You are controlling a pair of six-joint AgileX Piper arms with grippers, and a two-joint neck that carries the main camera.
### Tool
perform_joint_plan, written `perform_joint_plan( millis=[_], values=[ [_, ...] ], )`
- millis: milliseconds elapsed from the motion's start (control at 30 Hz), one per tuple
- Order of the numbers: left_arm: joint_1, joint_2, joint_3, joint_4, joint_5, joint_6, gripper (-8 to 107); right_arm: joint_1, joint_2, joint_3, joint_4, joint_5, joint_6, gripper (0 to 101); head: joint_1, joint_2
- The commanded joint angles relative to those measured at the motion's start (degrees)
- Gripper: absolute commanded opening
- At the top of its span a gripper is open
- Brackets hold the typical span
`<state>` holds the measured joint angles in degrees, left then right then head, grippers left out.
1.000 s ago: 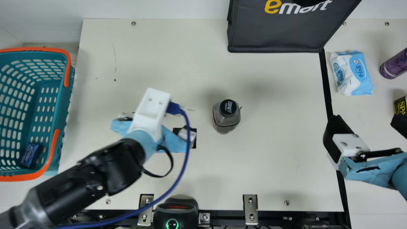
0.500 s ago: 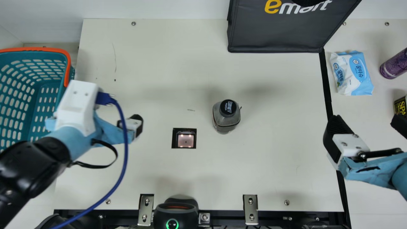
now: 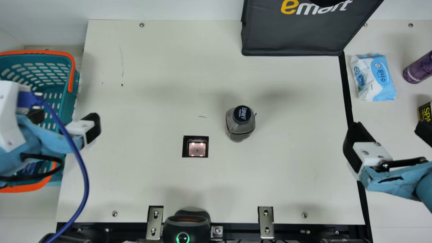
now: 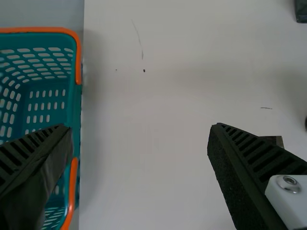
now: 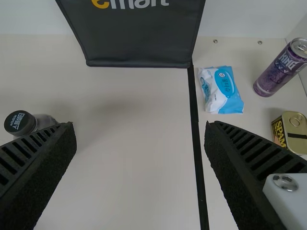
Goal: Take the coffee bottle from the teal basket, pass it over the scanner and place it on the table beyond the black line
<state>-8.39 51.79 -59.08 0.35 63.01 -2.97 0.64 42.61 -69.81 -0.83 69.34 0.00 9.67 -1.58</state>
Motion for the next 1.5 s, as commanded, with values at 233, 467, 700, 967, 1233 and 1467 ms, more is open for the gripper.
perform_joint_plan(
  millis=[233, 467, 700, 967, 1233, 1467],
  values=[
    [1.44, 0.0, -0.46, -0.35, 0.66, 1.98, 90, 0.2, 0.2, -0.05, -0.02, -0.05, 0.0, 95, -1.75, 0.0],
    [1.44, 0.0, -0.46, -0.35, 0.51, 1.98, 90, 4.77, 3.94, -0.84, 2.02, -0.32, -1.92, 95, -1.75, 0.0],
    [1.44, 0.0, -0.46, -0.35, 0.51, 1.98, 90, 9.59, 8.98, -1.51, 6.33, 0.12, -6.58, 95, -1.75, 0.0],
    [1.44, 0.0, -0.46, -0.35, 0.51, 1.98, 90, 13.46, 15.12, -2.31, 9.16, 0.03, -10.79, 95, -1.75, 0.0],
    [1.44, 0.0, -0.46, -0.35, 0.51, 1.98, 90, 20.94, 22.58, -3.72, 5.93, -0.96, -3.87, 95, -1.75, 0.0],
    [1.44, 0.0, -0.46, -0.35, 0.51, 1.98, 90, 28.58, 29.27, -5.46, 1.74, -2.31, 7.16, 95, -1.75, 0.0]
  ],
)
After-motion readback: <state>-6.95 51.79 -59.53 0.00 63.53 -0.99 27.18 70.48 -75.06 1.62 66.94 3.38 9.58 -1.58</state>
